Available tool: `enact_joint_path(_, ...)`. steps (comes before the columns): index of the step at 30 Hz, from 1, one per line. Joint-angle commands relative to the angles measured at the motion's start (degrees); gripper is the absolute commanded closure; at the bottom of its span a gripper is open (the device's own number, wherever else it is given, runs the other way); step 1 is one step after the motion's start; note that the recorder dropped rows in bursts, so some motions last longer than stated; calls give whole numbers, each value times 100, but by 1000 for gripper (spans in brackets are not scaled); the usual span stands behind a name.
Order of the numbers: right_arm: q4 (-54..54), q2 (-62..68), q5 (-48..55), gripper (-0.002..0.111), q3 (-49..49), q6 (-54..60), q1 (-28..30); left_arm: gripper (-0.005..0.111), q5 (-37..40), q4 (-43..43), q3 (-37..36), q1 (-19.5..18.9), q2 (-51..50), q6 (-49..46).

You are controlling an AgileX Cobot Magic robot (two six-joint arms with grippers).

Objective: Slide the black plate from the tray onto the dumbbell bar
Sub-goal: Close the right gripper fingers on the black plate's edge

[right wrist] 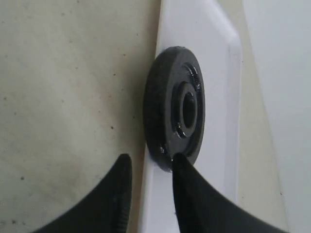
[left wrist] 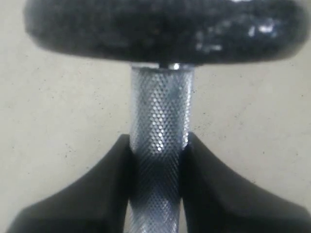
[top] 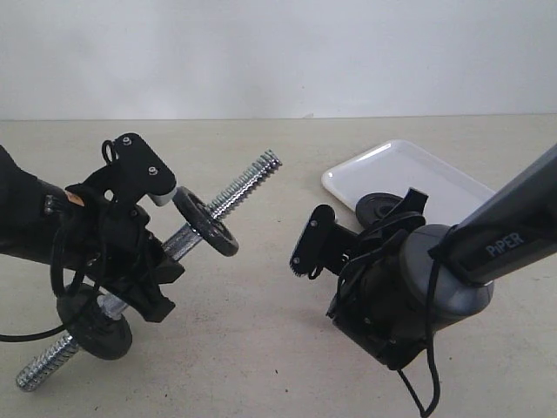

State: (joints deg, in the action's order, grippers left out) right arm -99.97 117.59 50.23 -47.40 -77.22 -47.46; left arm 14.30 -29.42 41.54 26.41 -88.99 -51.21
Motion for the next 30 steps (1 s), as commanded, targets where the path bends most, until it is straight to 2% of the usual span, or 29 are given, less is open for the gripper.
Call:
enact_joint_path(1,2,27,84,83,5,-18,22,102,-3052,-265,170,18,-35,17)
enact_joint_path(6,2,27,141,83,5,-18,22,102,-3357,-265,170,18,-167,17)
enact_joint_path(30,2,27,111,82,-9,-39,22,102,-3392,-265,170,18,-345,17)
